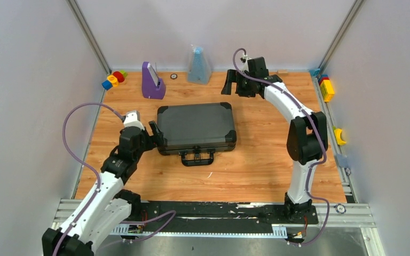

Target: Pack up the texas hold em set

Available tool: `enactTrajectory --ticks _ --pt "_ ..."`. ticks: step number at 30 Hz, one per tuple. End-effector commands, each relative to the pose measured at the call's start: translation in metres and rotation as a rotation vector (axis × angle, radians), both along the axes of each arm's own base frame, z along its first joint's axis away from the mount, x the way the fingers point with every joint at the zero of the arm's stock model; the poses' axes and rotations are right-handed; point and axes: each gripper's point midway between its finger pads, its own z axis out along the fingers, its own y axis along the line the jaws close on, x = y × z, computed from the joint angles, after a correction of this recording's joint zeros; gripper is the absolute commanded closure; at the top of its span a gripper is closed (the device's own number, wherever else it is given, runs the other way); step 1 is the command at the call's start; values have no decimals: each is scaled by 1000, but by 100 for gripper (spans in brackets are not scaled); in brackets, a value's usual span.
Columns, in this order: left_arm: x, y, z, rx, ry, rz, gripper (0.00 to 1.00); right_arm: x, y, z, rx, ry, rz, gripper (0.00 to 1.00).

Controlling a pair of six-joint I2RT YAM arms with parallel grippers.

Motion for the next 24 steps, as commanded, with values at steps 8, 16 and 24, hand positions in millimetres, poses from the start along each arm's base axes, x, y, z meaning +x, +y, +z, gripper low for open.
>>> enactTrajectory --ticks 8,16,24 --pt "69 5 -8 -224 -36 2 0 -25 25 -62 262 282 154 1" --pt "98 -27 -39 -290 35 -185 0 -83 28 -60 350 316 80 5" --pt "103 -60 -79 -335 171 -409 2 -132 20 -48 432 293 66 7"
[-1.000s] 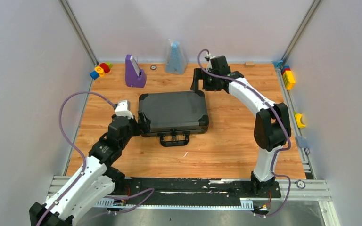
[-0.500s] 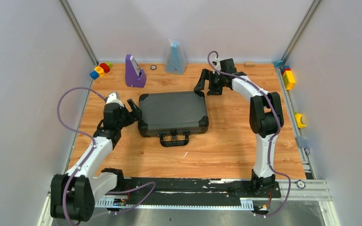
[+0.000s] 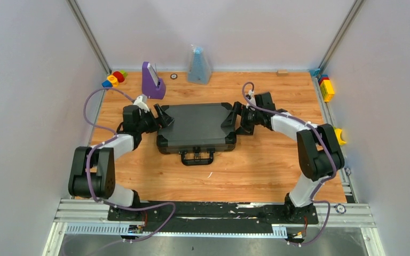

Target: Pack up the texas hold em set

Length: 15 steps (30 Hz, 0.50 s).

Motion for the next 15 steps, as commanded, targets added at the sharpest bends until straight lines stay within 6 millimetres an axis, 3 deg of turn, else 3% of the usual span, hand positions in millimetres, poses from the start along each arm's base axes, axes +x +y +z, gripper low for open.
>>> enactTrajectory --ticks 1,7,15 --pt "-4 -36 -26 -62 63 -234 3 -13 3 31 79 -85 -22 7" --pt "-17 -86 -44 -142 114 -448 5 -40 -9 38 74 -111 -46 8" --pt "-31 -152 -38 -151 94 -665 7 -76 -36 49 30 -158 -157 8"
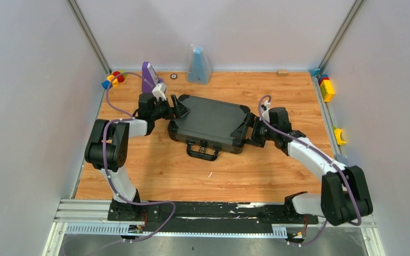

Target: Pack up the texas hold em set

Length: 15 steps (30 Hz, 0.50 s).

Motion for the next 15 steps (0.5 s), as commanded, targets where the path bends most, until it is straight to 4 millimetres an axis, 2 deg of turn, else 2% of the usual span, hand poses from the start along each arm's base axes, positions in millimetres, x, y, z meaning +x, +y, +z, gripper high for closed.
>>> enactTrajectory --ticks 1,4,9,12,14,15 --pt "-96 -95 -41 -38 214 -432 7 -13 -11 20 9 -61 -70 8" --pt "-95 -116 -36 -19 196 -475 7 -25 -22 27 -13 -91 -113 8" --pt "-76 -130 -25 -4 157 -472 6 -41 -32 22 -39 -46 -146 9" --pt "-67 -127 -20 34 142 -444 5 -49 -34 17 -39 -21 -156 9" --pt "-59 -119 -3 86 95 -393 3 -55 -32 13 -33 -12 -148 8" --pt "-52 -110 -1 137 67 -341 2 -58 -30 9 -36 -4 -148 8"
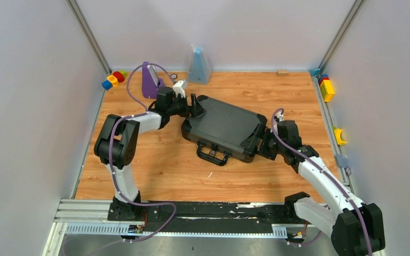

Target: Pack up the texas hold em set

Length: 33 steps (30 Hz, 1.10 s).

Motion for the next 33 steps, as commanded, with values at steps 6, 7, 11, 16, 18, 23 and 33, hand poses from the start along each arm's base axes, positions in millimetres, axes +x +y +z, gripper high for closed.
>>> enactTrajectory --ticks 6,7,11,16,18,23,33 --pt "-46 30 42 260 -94 101 0 -31 36 1 88 18 69 9" --pt "-47 43 58 282 -127 159 0 -33 39 2 89 14 73 9" --pt "-61 75 96 332 -188 282 0 -40 48 -2 79 20 100 9" --pt "-86 91 123 300 -208 332 0 -33 41 5 1 -19 90 8" --pt "-100 92 122 276 -191 322 0 -22 24 11 -92 -57 28 7" --pt "-145 87 99 198 -93 250 0 0 -14 39 -275 -120 -115 4" --pt "-224 71 87 72 -34 155 0 31 4 131 -252 -354 -40 10"
